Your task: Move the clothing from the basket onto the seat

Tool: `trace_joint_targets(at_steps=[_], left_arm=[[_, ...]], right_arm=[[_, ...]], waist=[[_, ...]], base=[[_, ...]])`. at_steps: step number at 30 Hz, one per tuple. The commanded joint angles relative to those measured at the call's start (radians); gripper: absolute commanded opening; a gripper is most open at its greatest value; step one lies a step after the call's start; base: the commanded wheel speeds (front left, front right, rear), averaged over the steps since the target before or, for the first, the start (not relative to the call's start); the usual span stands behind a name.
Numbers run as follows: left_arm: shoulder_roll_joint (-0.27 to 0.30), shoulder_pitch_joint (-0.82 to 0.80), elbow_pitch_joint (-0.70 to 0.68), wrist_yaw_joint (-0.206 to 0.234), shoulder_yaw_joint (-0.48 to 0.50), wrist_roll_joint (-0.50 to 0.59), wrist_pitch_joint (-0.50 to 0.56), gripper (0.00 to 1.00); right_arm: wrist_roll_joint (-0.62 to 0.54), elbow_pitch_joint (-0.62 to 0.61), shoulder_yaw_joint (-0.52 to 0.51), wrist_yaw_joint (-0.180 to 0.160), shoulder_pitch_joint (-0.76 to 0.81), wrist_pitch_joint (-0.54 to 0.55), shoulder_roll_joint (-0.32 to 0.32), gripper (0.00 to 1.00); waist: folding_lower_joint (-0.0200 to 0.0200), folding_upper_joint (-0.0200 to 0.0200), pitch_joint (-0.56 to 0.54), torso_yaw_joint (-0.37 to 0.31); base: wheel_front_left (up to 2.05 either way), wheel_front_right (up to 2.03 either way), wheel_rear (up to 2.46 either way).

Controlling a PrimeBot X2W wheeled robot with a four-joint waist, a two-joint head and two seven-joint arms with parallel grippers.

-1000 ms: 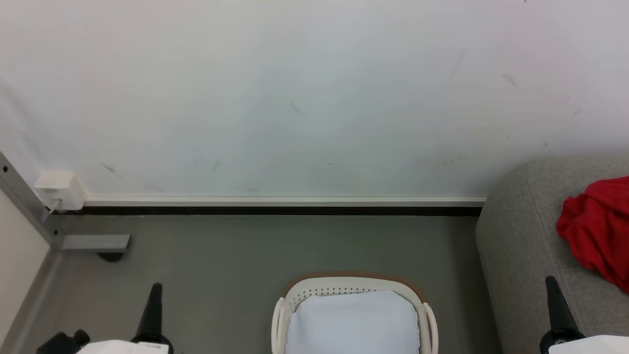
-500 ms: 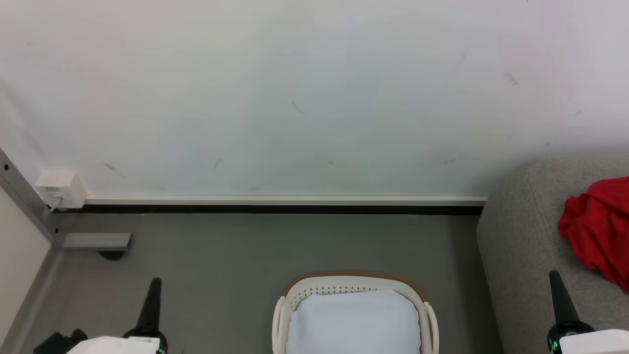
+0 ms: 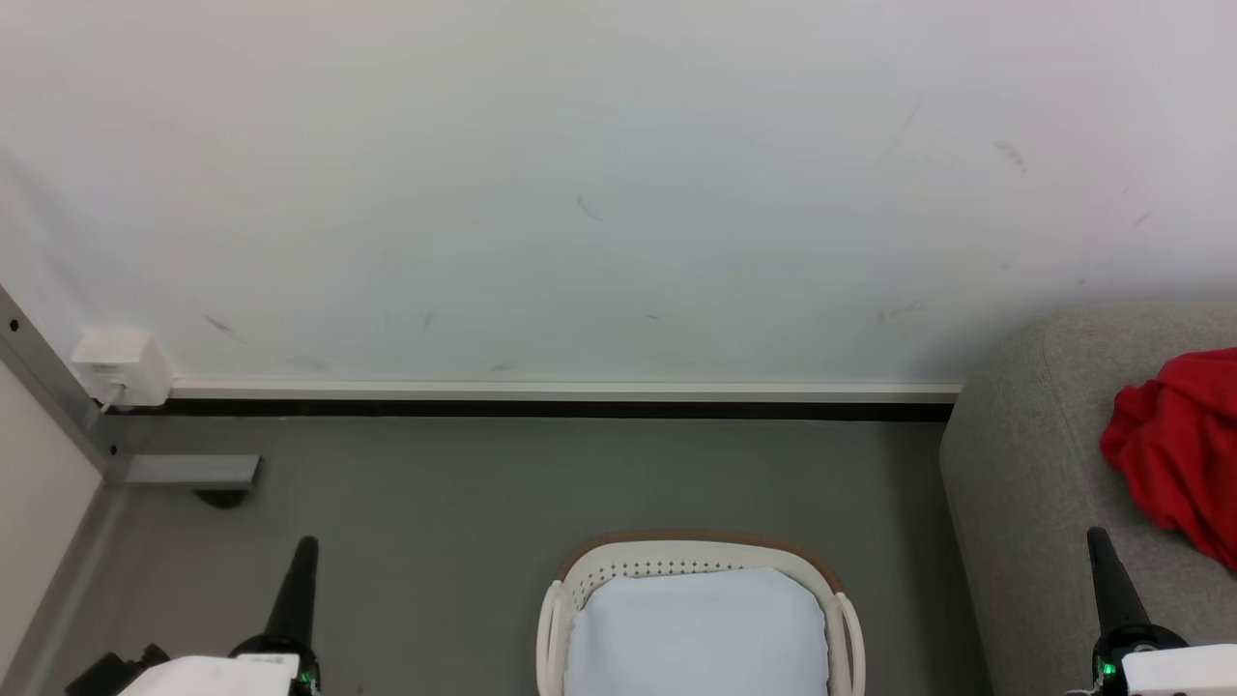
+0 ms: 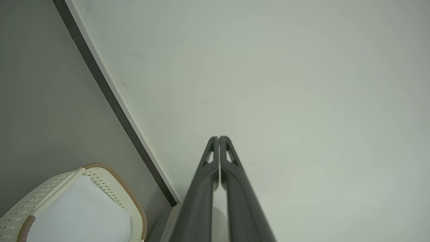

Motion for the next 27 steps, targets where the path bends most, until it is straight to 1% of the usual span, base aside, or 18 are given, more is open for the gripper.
trace_joint_targets(at_steps=[1, 27], left_arm=[[0.004, -0.018, -0.007, -0.005, 0.006, -0.02, 0.004, 0.0], [0.001, -0.031, -0.013, -0.006, 0.019, -0.216, 0.057, 0.0]], right_arm=[[0.015, -0.007, -0.006, -0.002, -0.021, 0.002, -0.002, 0.0], [0.188, -0.009, -0.039, -0.002, -0.035, 0.056, 0.01, 0.0]], waist=[[0.0, 0.0, 0.0, 0.0], [-0.0001, 0.0, 0.007, 0.006]], base=[[0.0, 0.0, 0.0], [0.0, 0.0, 0.0]])
